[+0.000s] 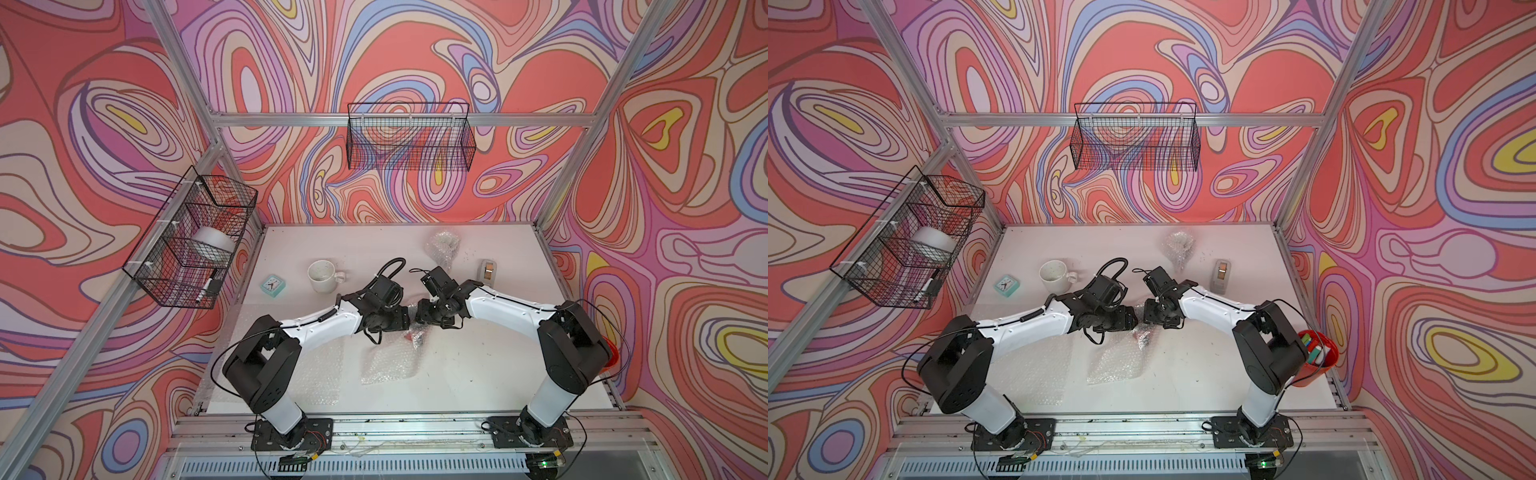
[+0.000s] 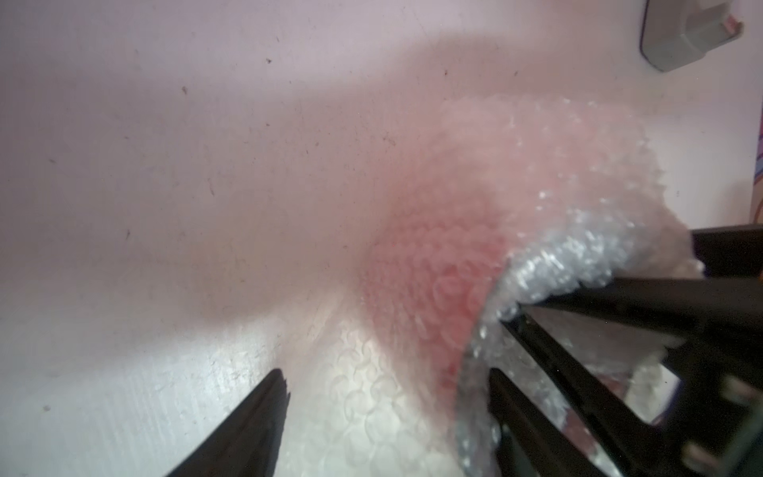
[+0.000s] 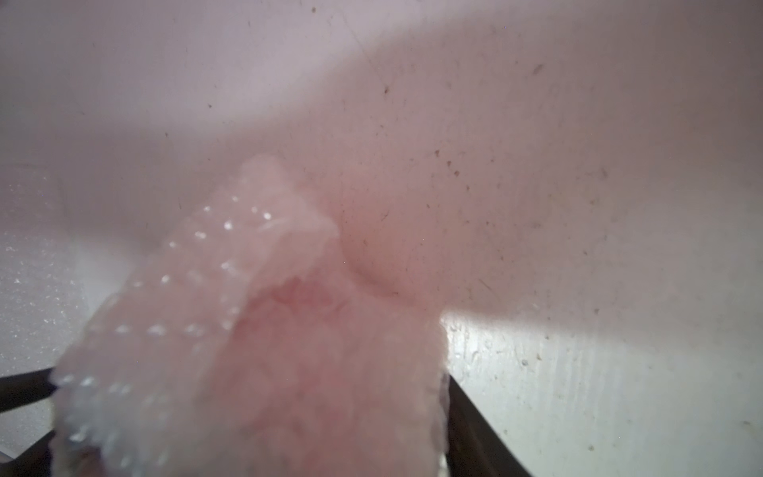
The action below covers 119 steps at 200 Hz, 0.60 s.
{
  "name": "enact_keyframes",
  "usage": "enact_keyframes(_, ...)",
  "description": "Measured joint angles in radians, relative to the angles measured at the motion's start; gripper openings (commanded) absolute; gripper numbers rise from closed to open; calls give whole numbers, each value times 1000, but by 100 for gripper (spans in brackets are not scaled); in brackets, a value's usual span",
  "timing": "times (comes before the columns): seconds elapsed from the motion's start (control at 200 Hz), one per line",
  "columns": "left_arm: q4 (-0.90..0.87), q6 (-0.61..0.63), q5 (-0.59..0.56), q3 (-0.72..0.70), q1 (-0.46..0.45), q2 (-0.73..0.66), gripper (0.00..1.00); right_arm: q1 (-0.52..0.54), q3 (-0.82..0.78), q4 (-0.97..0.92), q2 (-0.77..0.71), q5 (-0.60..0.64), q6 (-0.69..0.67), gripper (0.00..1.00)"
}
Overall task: Wrap mugs in bubble wrap
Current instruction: Wrap the mug in bubble wrap.
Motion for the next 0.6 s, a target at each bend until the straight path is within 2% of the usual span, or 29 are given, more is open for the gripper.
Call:
enact_keyframes(0.205, 78, 2, 32, -162, 2, -198, 77, -2, 25, -37, 0, 71, 13, 55)
enact_keyframes(0.351, 11, -28, -31, -221, 44, -321, 75, -3, 39, -43, 12, 96, 16, 54)
enact_keyframes(0.491, -72, -50, -89, -246, 127, -344, 74, -3, 48, -44, 21, 98, 16, 54)
enact_keyframes(0.596, -111, -50, -90, -260, 151, -321, 71, -3, 51, -44, 23, 98, 16, 53)
